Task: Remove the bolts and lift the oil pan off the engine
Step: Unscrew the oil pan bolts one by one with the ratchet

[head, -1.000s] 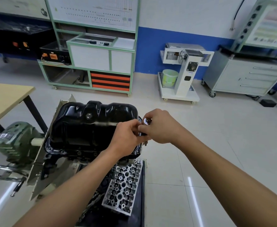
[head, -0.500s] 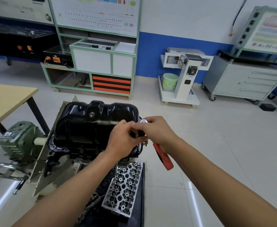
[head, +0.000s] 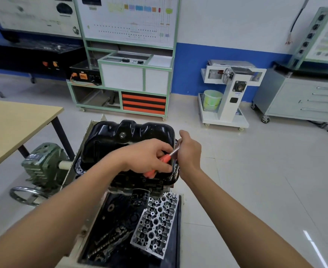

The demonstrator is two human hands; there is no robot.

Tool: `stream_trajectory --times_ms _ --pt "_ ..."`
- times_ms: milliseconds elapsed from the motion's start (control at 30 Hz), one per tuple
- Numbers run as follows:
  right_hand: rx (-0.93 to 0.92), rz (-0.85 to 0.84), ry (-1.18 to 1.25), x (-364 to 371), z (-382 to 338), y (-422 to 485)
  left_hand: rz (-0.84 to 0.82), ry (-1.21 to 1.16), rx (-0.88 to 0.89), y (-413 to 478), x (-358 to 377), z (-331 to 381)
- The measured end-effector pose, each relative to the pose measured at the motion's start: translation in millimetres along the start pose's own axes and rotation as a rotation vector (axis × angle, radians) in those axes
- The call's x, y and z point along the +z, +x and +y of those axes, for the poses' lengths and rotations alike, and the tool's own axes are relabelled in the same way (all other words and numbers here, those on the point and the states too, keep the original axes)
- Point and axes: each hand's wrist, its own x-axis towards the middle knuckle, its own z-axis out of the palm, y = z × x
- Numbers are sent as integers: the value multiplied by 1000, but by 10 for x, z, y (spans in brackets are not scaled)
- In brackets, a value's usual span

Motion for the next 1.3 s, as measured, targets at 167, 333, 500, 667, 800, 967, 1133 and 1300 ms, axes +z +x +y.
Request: stream_trajectory --times_ms 167,333,500,667,800,967,1133,1300 --pt "-155 -293 -94 -109 126 36 326 571 47 292 -498 -100" --pt "-186 -419 -104 -166 86 102 401 815 160 561 -421 -109" --pt "-190 -396 -32 -221 116 174 540 755 147 256 -84 -280" --pt "-272 -287 23 -88 211 110 479 782 -35 -213 265 -203" --pt "-291 -121 30 52 273 29 408 655 -125 -366 506 -140" --pt "-238 -100 28 87 326 -80 366 640 -143 -317 405 -230" --pt "-216 -370 -58 -24 191 -8 483 760 -84 4 0 -426" --pt "-167 -602 -123 -79 145 86 590 923 66 518 -247 -448"
